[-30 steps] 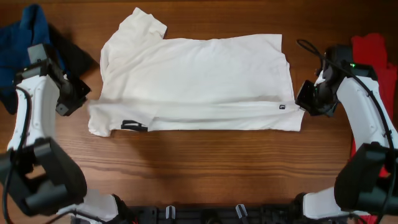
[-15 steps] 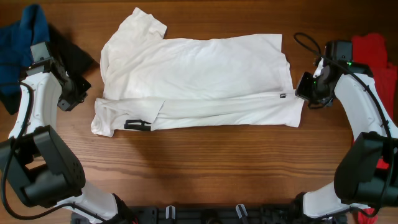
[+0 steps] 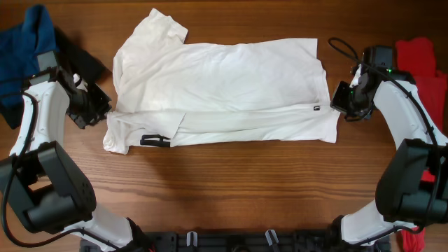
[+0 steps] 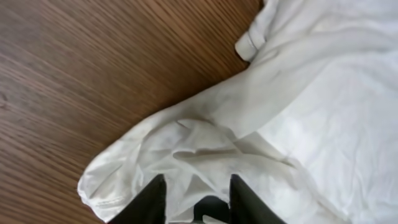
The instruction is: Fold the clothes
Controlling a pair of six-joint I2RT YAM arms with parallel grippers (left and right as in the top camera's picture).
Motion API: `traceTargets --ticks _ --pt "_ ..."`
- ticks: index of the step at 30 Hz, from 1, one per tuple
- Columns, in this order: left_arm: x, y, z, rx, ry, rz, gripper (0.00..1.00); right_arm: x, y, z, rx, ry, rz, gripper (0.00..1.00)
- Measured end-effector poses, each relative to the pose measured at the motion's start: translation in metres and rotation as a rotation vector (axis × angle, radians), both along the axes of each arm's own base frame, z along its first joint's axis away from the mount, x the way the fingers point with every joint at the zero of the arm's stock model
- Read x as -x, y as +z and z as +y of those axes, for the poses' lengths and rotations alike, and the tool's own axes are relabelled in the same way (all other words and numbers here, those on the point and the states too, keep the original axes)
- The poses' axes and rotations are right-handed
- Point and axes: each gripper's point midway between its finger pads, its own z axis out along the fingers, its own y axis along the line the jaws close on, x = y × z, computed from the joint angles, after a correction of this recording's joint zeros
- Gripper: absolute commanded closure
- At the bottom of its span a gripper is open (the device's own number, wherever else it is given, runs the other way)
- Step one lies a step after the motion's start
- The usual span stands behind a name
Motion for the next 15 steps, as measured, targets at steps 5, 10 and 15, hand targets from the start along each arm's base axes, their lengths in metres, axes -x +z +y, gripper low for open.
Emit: traceTargets --ticks 5,10,15 --pt "-0.001 0.001 -0.003 0.016 -0.003 -0.005 0.54 0.002 0.000 0.000 -0.002 0.000 0.006 0.95" --pt "0.000 0.002 -0.010 0.052 -0.028 -0.012 0.47 0.013 -0.002 0.003 -0.013 0.001 0.052 0.95" --pt "-0.001 0.003 -0.018 0.076 -0.054 -0.016 0.45 0.015 -0.003 0.003 -0.015 0.001 0.063 0.95"
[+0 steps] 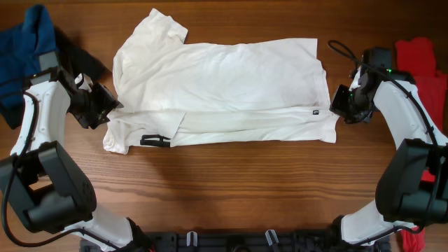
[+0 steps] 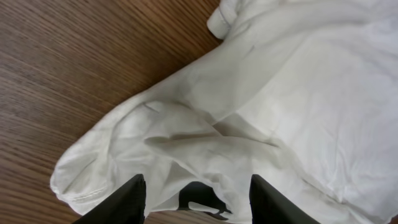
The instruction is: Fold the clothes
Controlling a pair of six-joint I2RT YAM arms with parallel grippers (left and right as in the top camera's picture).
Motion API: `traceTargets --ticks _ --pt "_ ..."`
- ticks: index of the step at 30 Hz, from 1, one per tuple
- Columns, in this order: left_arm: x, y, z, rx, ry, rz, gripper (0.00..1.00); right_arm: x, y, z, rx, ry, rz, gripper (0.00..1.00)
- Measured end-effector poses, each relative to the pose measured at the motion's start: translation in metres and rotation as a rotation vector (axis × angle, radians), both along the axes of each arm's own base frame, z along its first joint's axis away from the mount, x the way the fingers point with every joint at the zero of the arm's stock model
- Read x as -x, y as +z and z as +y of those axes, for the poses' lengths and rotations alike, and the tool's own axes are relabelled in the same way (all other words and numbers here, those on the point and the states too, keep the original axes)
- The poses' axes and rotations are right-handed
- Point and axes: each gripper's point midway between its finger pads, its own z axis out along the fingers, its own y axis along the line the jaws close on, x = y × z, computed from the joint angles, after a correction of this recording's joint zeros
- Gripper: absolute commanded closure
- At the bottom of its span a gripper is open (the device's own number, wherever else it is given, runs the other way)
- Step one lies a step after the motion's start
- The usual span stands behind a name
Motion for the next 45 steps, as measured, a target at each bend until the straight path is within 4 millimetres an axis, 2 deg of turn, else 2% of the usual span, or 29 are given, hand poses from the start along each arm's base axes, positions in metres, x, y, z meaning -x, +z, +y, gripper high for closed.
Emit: traceTargets --ticks 7,17,26,37,45 --pt "-0.002 0.000 -0.015 0.001 -0.070 -0.005 0.45 0.002 0.000 0.000 -0.002 0.000 0.008 0.95" --pt "0.024 -0.003 -0.020 0.000 -0.014 0.127 0.45 0.008 -0.001 0.002 -0.005 0.025 0.031 0.96" --pt "0.018 -0.007 -0.011 -0.035 0.109 0.141 0.44 0.010 -0.001 0.002 -0.006 0.026 0.038 0.96" --pt "0.011 -0.035 -0.007 -0.035 0.143 0.184 0.46 0.010 -0.001 0.002 -0.006 0.027 0.039 0.96" --pt "-0.001 -0.036 -0.003 -0.044 0.148 0.138 0.50 0.011 -0.001 0.002 -0.007 0.026 0.044 0.96"
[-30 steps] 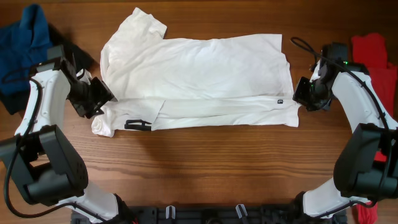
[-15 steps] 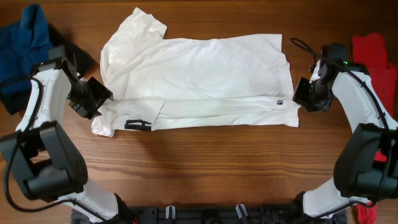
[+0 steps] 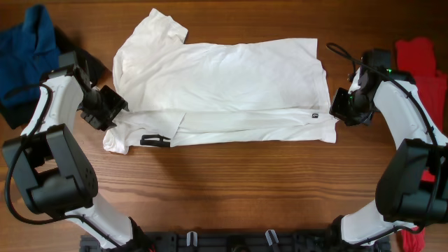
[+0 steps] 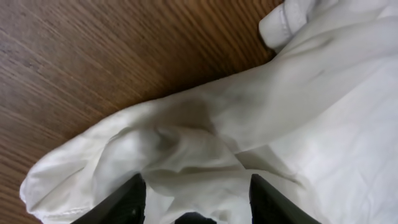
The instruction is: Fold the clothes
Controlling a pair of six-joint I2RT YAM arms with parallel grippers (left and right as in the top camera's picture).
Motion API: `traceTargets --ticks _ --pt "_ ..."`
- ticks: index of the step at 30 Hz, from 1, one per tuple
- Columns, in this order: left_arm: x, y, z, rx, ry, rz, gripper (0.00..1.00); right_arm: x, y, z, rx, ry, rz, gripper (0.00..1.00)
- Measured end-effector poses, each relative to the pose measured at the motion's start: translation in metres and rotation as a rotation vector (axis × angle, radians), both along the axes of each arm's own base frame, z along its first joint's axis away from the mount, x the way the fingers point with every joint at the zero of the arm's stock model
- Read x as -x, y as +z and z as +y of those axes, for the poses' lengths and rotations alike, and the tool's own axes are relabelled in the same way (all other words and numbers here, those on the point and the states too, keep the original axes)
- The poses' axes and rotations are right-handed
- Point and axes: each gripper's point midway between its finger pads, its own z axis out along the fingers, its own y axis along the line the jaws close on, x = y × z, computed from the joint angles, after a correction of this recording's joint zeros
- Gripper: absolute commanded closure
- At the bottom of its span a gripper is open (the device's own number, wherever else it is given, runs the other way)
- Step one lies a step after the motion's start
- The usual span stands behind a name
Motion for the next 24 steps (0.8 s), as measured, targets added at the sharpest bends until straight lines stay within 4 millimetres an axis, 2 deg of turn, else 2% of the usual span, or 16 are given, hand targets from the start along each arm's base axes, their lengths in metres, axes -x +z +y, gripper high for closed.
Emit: traceTargets --ticks 8,14,18,19,21,23,24 --pt "-0.001 -0.003 -0.005 0.002 -0.015 0.006 0.52 0.000 0.000 0.000 0.000 0.000 0.001 0.96" --pt "0.004 -0.013 -0.015 0.014 -0.036 0.051 0.55 0.000 0.000 0.000 0.000 0.000 0.001 0.95" --pt "0.006 -0.020 -0.014 0.013 -0.034 0.074 0.56 0.000 0.000 0.000 0.000 0.001 0.001 0.96" --pt "0.005 -0.021 -0.013 0.005 -0.031 0.072 0.60 0.000 0.000 0.000 0.000 0.004 0.001 0.96" --pt "0.002 -0.021 -0.009 -0.014 -0.021 0.061 0.74 0.000 0.000 0.000 0.001 0.008 0.000 0.96" --pt "-0.003 -0.022 -0.005 -0.036 -0.015 0.044 0.96 0.000 0.000 0.000 0.001 0.011 0.001 0.96" --pt "-0.005 -0.022 -0.003 -0.045 -0.011 0.035 0.96 0.001 0.000 0.000 0.001 0.012 0.002 0.96"
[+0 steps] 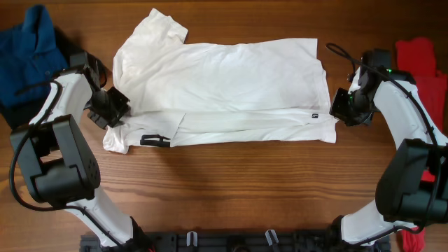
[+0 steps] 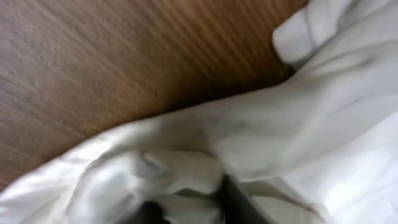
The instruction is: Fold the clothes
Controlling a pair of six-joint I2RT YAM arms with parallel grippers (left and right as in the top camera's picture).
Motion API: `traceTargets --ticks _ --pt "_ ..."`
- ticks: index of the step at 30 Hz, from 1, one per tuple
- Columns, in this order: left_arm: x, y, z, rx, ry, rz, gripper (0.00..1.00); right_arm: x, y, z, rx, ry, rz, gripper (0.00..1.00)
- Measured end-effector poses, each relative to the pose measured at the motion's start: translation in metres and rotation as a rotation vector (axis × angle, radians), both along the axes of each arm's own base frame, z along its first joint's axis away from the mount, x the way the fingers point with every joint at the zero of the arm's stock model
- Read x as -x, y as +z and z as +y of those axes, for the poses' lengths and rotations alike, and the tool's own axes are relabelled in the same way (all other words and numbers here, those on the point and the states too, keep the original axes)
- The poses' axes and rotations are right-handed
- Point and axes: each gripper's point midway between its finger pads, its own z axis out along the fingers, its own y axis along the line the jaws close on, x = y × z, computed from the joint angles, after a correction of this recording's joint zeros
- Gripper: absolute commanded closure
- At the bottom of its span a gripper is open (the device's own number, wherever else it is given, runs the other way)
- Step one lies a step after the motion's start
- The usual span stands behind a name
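Observation:
A white T-shirt (image 1: 224,84) lies spread on the wooden table, its lower strip folded up over the body. At the shirt's left edge, where that fold begins, my left gripper (image 1: 114,112) is down on the cloth. The blurred left wrist view shows its dark fingers (image 2: 233,200) drawn close with a ridge of white shirt (image 2: 298,124) between them. My right gripper (image 1: 339,108) sits against the shirt's right edge near a small dark tag (image 1: 316,114). Whether its jaws stand apart does not show.
A blue garment (image 1: 24,49) lies at the far left behind the left arm. A red garment (image 1: 420,66) lies at the far right behind the right arm. A black label (image 1: 155,140) marks the shirt's lower left.
My left gripper's fingers stood wide apart over the bunched cloth and now stand close together with a fold of shirt between them. The left arm has shifted slightly. The right arm has not moved.
My left gripper first sat just off the shirt's left edge with narrow jaws. Half a second later the jaws were wide over the crumpled sleeve. It then stood lower onto the fold, and now it is shut on the cloth. The right gripper stayed at the right edge.

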Motion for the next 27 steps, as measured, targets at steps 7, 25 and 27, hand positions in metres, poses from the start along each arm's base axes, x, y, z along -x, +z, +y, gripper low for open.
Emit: traceTargets --ticks 7,25,27 --pt "-0.014 0.000 0.009 -0.048 0.005 -0.053 0.96 0.001 0.000 0.000 -0.001 0.003 0.005 0.95" --pt "-0.034 0.038 0.036 -0.124 0.024 -0.166 0.96 -0.025 0.004 -0.002 0.005 0.006 -0.106 0.96" --pt "-0.037 0.038 0.036 -0.128 0.020 -0.178 0.96 -0.030 0.005 -0.002 0.008 0.006 -0.125 0.96"
